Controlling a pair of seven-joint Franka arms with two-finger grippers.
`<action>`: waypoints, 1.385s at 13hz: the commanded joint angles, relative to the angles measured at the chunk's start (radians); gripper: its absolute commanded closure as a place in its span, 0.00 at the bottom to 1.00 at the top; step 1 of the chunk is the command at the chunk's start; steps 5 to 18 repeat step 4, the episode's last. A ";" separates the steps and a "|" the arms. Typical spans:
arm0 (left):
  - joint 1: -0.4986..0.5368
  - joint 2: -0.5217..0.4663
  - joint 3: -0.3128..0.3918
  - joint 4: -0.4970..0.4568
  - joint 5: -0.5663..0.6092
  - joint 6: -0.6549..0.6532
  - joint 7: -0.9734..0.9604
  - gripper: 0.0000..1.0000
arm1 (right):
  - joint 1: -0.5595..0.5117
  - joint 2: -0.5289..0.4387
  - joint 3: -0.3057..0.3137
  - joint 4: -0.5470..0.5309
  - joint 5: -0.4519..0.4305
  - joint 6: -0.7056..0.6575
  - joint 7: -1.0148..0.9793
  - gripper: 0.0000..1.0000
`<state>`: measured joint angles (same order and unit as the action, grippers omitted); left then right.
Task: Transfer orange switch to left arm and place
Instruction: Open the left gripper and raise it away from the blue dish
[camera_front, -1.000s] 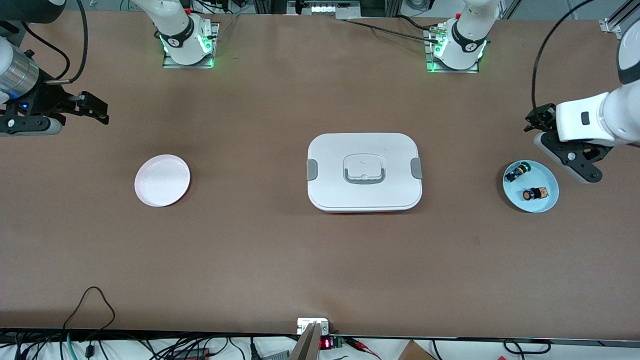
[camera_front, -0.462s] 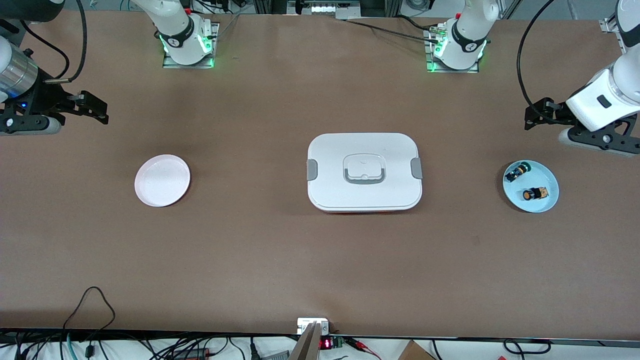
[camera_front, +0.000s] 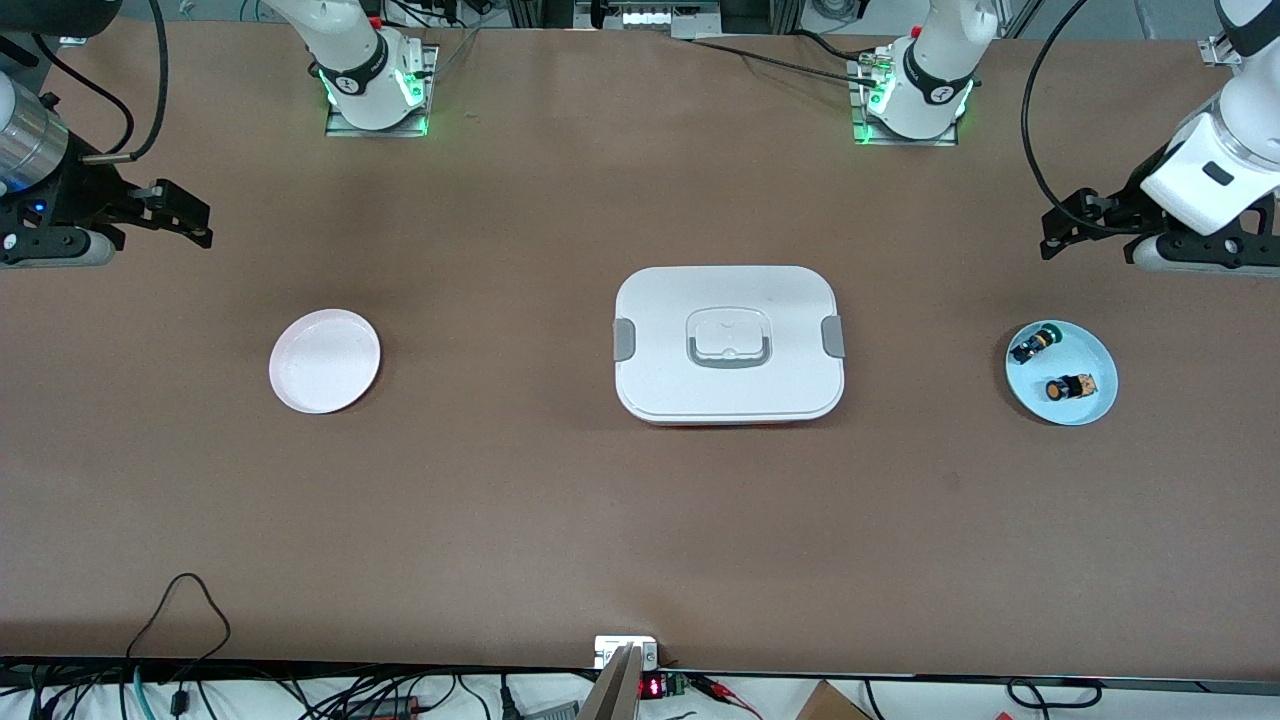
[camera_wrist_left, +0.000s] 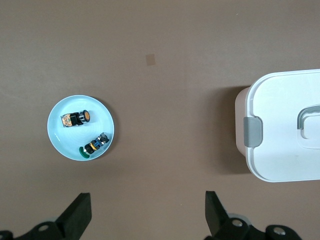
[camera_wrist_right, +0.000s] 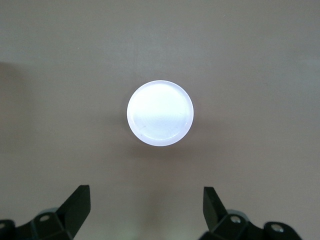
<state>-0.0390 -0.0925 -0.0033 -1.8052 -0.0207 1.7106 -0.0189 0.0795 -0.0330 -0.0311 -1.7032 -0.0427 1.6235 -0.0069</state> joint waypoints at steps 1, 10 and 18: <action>0.001 0.002 0.008 0.009 -0.004 -0.026 -0.016 0.00 | -0.006 0.007 -0.003 0.022 0.012 -0.021 -0.016 0.00; 0.001 0.010 0.005 0.023 -0.002 -0.031 -0.018 0.00 | -0.004 0.007 -0.001 0.022 0.012 -0.021 -0.016 0.00; 0.001 0.010 0.005 0.023 -0.002 -0.031 -0.018 0.00 | -0.004 0.007 -0.001 0.022 0.012 -0.021 -0.016 0.00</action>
